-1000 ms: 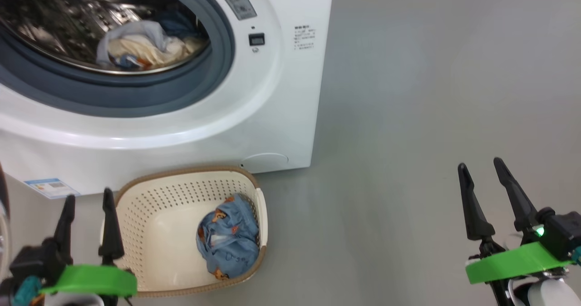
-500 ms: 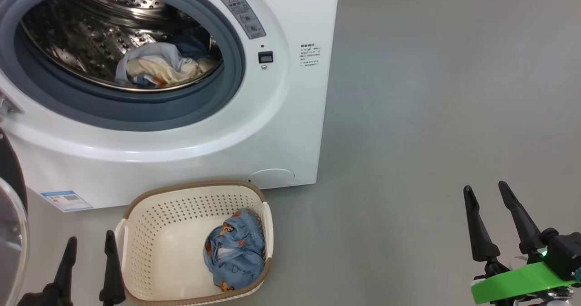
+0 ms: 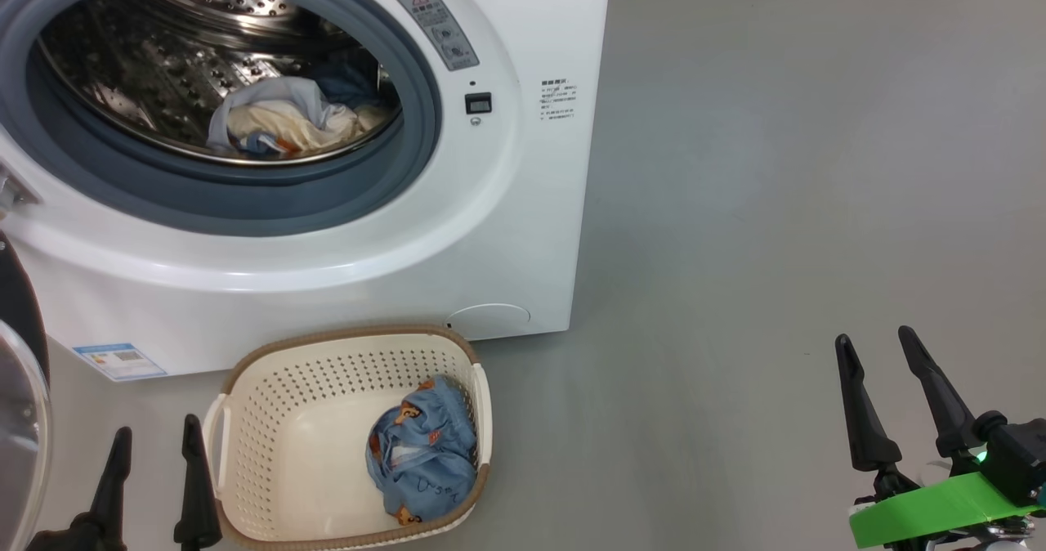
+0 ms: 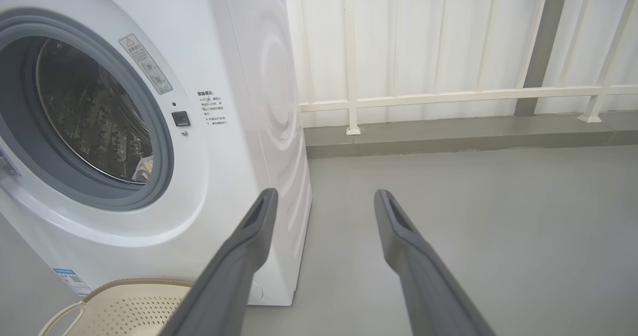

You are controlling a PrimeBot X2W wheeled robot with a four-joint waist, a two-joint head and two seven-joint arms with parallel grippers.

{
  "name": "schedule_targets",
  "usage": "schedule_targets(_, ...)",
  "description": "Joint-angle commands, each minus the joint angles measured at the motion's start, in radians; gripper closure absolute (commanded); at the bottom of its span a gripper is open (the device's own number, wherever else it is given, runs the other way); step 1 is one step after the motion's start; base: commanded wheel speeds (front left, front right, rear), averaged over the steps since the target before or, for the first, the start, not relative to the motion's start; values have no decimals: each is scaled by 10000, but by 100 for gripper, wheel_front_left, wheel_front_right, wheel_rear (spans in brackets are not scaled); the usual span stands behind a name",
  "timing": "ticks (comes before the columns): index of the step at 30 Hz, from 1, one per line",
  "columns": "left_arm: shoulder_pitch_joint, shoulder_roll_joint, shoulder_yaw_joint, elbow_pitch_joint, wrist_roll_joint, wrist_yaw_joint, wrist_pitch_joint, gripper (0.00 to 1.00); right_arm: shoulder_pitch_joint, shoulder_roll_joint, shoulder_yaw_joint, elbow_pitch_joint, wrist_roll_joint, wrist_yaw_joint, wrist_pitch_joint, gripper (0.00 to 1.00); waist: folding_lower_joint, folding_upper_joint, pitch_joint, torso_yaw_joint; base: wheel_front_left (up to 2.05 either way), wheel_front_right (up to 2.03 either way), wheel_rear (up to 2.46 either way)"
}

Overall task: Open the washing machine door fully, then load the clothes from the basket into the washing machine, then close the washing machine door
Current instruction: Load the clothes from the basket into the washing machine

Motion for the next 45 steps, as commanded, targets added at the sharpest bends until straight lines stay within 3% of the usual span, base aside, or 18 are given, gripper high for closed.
schedule_targets(1,-8,107,342,-329,84,6,-63,0,-74,-200,170,-277,26,44,-49,0,0,0,22,-5,0,0,0)
schedule_targets(14,-435,138,132,165,-98,6,-63,0,-482,-17,192,-393,0,44,-49,0,0,0,684,-156,0,0,0)
schedule_targets(29,-2609,1033,-1084,3333,-1139,6,-63,0,-1795,574,359,-555,-65,44,-49,0,0,0,2864,-685,0,0,0)
schedule_targets(40,-4970,1960,-3373,6336,-2324,6,-48,0,-2748,980,763,-619,-26,44,-49,0,0,0,4497,-1236,0,0,0)
schedule_targets(45,-5763,2429,-4397,7077,-2933,6,86,0,-3074,1053,965,-643,13,44,-49,0,0,0,4991,-1519,0,0,0)
